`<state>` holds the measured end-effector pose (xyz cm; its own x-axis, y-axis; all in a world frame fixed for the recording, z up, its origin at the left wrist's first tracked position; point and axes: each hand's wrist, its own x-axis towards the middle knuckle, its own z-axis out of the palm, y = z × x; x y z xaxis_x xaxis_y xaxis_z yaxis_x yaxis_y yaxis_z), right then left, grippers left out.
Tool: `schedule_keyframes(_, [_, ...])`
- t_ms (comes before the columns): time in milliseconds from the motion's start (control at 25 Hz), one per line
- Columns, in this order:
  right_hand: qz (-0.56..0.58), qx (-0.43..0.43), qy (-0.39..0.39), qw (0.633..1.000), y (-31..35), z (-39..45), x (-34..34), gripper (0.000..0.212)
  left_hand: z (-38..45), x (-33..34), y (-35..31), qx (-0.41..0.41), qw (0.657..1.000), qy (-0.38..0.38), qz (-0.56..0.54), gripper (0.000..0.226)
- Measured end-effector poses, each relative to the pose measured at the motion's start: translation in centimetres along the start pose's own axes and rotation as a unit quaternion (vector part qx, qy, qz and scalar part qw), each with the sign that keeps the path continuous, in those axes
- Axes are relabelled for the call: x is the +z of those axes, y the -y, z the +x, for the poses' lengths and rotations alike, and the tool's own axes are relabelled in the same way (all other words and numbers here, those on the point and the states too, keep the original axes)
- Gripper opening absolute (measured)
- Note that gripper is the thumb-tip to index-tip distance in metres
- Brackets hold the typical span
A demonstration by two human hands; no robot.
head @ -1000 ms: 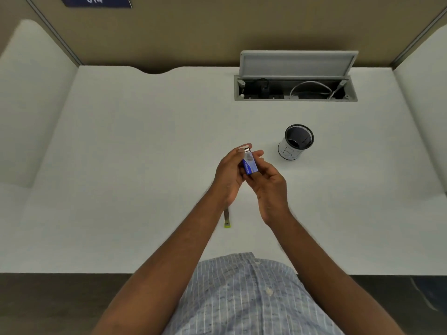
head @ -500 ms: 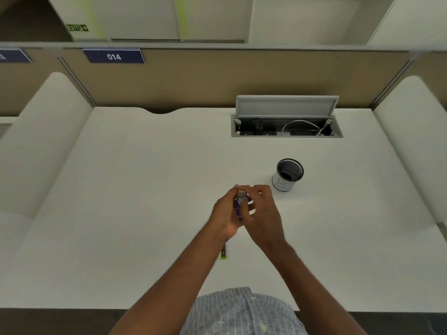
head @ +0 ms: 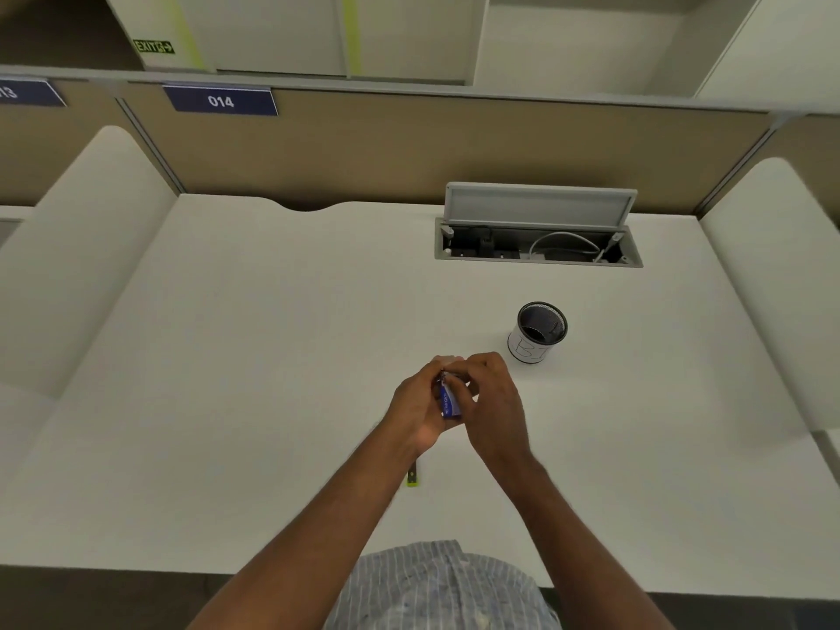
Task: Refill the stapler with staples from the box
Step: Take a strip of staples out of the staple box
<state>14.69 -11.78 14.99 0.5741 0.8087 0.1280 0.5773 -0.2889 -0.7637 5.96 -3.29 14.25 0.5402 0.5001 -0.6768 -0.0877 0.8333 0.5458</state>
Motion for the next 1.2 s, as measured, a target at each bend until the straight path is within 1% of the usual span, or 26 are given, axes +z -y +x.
schedule_keyframes(120, [0.124,0.066,-0.031,0.99,0.0,0.1,-0.2,0.009,0.0,0.0,-0.1,0.0,1.0,-0.006,-0.017,0.034])
schedule_keyframes(240, [0.255,0.16,-0.038,0.953,-0.4,0.1,-0.6,0.01,-0.1,0.3,-0.6,-0.004,1.0,0.001,-0.025,0.044])
schedule_keyframes(400, [0.347,0.257,-0.031,0.902,-1.3,-0.5,-0.5,0.016,0.2,0.3,-0.8,0.006,1.0,-0.004,0.013,0.034])
schedule_keyframes(480, [0.364,0.285,-0.025,0.887,-1.6,-0.7,-0.3,0.015,0.4,0.2,-0.5,0.008,0.999,-0.002,0.032,0.03])
schedule_keyframes(520, [0.357,0.289,-0.021,0.888,-1.7,-0.8,-0.2,0.013,0.6,0.1,-0.3,0.011,0.999,-0.001,0.036,0.029])
schedule_keyframes(680, [0.296,0.274,0.004,0.915,-2.1,-1.5,0.2,0.003,1.2,-0.1,-0.1,0.032,0.999,-0.004,0.04,0.026])
schedule_keyframes(720, [0.287,0.274,0.017,0.918,-2.1,-1.7,0.4,0.003,1.4,-0.2,-0.1,0.037,0.998,-0.003,0.041,0.025])
schedule_keyframes(880, [0.253,0.239,0.071,0.935,-2.2,-2.3,1.3,0.028,2.0,-0.3,0.0,0.051,0.998,-0.009,0.035,0.022])
schedule_keyframes(960, [0.238,0.224,0.072,0.942,-2.4,-2.1,1.5,0.033,2.5,-0.5,0.2,0.05,0.998,-0.018,0.03,0.02])
schedule_keyframes(1080, [0.223,0.206,0.053,0.951,-2.7,-1.3,1.6,0.037,3.1,-0.6,0.5,0.042,0.998,-0.029,0.023,0.019])
schedule_keyframes(1200, [0.184,0.151,0.069,0.969,-3.0,-0.5,1.8,0.05,3.6,-0.6,0.3,0.035,0.998,-0.036,0.022,0.018])
